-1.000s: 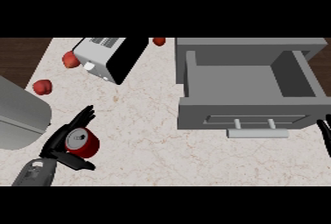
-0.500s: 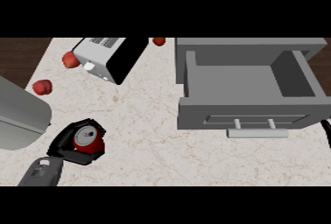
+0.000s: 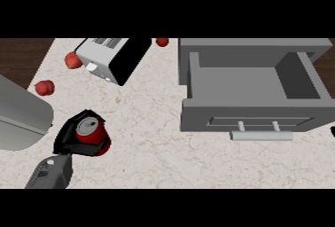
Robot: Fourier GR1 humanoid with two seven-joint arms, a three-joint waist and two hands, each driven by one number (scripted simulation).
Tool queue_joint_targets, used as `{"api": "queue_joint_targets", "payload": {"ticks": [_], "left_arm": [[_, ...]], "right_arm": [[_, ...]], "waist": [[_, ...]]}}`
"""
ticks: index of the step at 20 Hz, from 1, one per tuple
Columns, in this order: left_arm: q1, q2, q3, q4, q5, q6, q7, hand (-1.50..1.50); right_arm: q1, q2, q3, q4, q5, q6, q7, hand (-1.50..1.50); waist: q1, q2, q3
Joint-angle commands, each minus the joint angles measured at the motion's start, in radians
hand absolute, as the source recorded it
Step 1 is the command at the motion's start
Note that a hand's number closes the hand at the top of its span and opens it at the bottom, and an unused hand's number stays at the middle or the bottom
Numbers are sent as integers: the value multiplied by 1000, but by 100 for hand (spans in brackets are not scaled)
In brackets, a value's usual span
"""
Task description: Pick up the can, place it into the drawer and close the drawer
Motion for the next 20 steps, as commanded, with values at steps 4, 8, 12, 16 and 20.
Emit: {"api": "queue_joint_targets", "payload": {"ticks": [4,8,12,16,20], "left_arm": [[-51,-84,83,-160,77,258,169,150],[18,-179,-50,-375,61,355,231,150],[14,-181,-107,-498,36,343,347,150],[-30,-182,-155,-602,15,402,445,150],[-124,-182,-254,-646,0,514,556,150]], "right_arm": [[-8,-3,6,-56,-8,-14,67,-150],[-31,4,24,-8,36,-21,28,-150],[-34,17,-6,90,33,3,-75,-150],[-29,-1,-10,7,6,2,3,-150],[-49,-34,-61,-5,-43,5,38,-150]], "waist": [[1,-1,0],[2,0,0],[2,1,0],[-3,1,0],[-8,1,0]]}}
